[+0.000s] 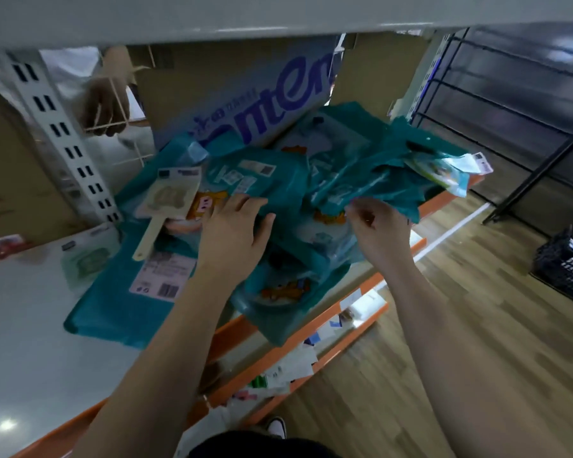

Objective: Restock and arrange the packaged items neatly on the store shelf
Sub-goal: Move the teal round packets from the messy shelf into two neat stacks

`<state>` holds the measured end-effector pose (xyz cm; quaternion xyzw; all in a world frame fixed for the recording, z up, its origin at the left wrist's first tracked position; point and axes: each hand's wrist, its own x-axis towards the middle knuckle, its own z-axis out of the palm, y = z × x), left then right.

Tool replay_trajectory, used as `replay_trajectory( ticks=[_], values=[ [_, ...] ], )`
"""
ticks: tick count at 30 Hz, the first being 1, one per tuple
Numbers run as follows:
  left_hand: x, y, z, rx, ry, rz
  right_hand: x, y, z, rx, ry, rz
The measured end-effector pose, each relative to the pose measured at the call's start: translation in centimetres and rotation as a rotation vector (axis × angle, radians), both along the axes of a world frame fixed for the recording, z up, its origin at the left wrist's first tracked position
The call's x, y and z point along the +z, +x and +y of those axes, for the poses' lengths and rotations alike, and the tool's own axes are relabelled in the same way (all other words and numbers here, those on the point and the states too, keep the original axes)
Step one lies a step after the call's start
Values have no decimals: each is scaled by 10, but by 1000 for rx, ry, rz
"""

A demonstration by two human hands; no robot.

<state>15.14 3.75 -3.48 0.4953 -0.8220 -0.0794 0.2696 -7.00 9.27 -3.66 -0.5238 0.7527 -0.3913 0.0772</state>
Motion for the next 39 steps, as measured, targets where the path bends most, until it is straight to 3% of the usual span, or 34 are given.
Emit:
replay_trajectory(
  ticks=[7,14,24,36,39],
  values=[
    [-3,-18,-22,91,28,-15,-2,-33,-85,-73,44,-102],
    [-3,-27,-22,230,39,2,-15,-48,-138,-169,36,-76],
    [-8,-58,-8,371,37,-22,-14,-73,-153,6,-11,-121],
    [-8,-97,-12,357,-8,-27,-22,-123,-110,-15,-337,-544],
    [-10,-111,-18,317,2,-50,-21,-132,-105,-27,-310,-788]
  ],
)
